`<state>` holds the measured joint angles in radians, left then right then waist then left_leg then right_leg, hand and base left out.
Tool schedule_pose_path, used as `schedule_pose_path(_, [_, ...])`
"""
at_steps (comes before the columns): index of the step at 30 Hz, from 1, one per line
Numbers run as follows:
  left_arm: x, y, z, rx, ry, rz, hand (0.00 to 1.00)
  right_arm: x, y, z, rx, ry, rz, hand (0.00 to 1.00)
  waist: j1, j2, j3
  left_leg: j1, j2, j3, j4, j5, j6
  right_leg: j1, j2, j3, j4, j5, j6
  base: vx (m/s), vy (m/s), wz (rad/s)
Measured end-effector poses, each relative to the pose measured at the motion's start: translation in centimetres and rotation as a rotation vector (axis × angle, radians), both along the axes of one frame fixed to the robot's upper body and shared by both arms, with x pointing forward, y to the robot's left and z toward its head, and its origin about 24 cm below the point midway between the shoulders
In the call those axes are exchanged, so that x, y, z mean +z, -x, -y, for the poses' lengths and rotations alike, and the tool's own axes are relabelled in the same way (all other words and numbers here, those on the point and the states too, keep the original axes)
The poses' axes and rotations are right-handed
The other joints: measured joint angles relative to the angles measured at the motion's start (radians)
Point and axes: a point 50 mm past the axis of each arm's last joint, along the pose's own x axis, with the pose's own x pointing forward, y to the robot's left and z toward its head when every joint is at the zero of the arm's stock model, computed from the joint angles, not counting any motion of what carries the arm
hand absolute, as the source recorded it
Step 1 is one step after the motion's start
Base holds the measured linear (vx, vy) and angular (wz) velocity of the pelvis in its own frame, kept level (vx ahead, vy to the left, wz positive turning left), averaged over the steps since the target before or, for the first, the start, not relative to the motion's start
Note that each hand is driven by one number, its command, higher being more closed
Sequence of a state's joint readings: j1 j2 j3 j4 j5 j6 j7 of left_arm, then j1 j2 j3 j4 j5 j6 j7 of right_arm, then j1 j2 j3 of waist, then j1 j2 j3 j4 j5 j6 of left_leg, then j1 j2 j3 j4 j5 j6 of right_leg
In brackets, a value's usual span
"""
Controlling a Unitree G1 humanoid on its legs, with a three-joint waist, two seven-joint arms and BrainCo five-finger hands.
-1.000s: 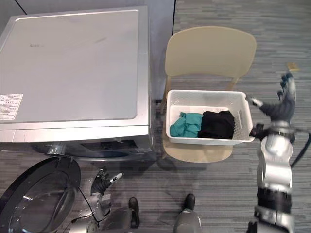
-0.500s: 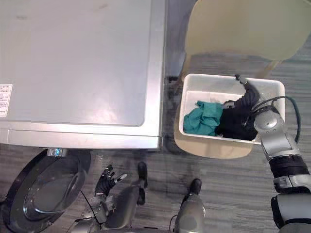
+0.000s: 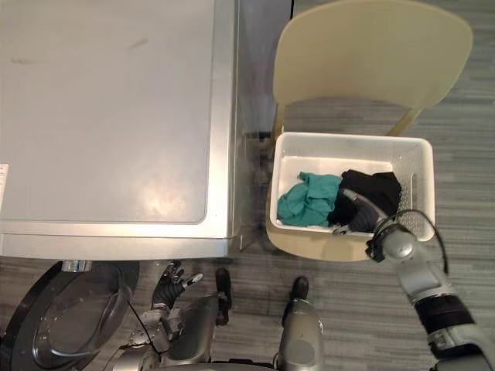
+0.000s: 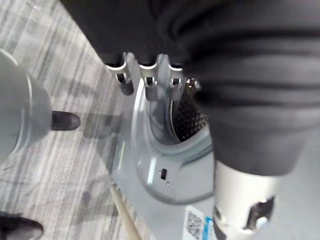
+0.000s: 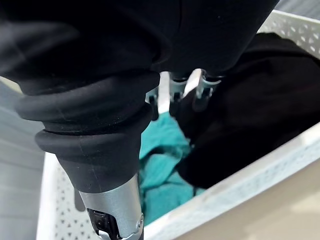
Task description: Pick up the laundry basket with both hands and put the clothes into the washing machine.
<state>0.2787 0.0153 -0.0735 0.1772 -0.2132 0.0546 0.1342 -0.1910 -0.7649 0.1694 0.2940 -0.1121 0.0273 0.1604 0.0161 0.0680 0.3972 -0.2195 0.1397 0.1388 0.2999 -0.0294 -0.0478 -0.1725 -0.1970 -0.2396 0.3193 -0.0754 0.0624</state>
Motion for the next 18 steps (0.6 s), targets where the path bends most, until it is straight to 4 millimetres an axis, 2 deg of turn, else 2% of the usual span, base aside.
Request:
schedule_pose_path(1, [0.0,0.0,-0.2,-0.003,-0.009,0.000,0.00,-1.1,0.6,-0.5,0.005,-0.009,-0.027,0.00,-0.001,-0.003,0.002,0.014,0.002,-0.001,0.071,-0.036,0.000,0.025,-0.006,-0.001,0.055,-0.032,-0.003,0.08,0.027,0.08])
schedule_pose_path(6, [0.0,0.0,-0.9,-0.008,-0.034,-0.003,0.00,-2.0,0.5,-1.8,0.035,-0.024,-0.047,0.00,0.001,-0.009,0.018,0.014,0.019,0.000,0.190,-0.083,0.003,0.033,-0.018,-0.001,0.155,-0.072,0.001,0.02,0.009,0.00])
schedule_pose_path(8, [0.1,-0.1,-1.1,-0.013,-0.043,-0.003,0.00,-2.3,0.5,-2.3,0.054,-0.017,-0.063,0.00,0.001,-0.013,0.023,0.008,0.026,-0.001,0.244,-0.120,-0.001,0.029,-0.029,-0.001,0.215,-0.111,0.001,-0.02,0.018,0.07])
schedule_pose_path(11, [0.2,-0.5,-1.2,-0.014,-0.047,0.007,0.00,-2.2,0.0,-2.6,0.049,-0.028,-0.055,0.00,0.001,-0.013,0.039,-0.011,0.032,-0.001,0.312,-0.148,-0.003,0.018,-0.041,-0.002,0.277,-0.145,-0.001,-0.04,-0.008,0.07])
schedule_pose_path(14, [0.2,-0.6,-1.1,-0.016,-0.046,0.006,0.00,-1.5,-0.9,-2.6,0.030,-0.030,-0.019,0.00,0.001,-0.015,0.043,-0.048,0.034,-0.002,0.344,-0.152,-0.004,-0.026,-0.048,-0.002,0.324,-0.148,0.000,-0.06,0.002,-0.01])
schedule_pose_path(18, [0.3,-0.7,-1.4,-0.009,-0.049,0.009,0.00,-1.1,-1.5,-3.1,0.019,-0.048,0.007,0.00,0.003,-0.020,0.049,-0.065,0.041,-0.001,0.377,-0.201,-0.007,-0.047,-0.052,0.002,0.363,-0.193,0.006,-0.07,0.004,0.02])
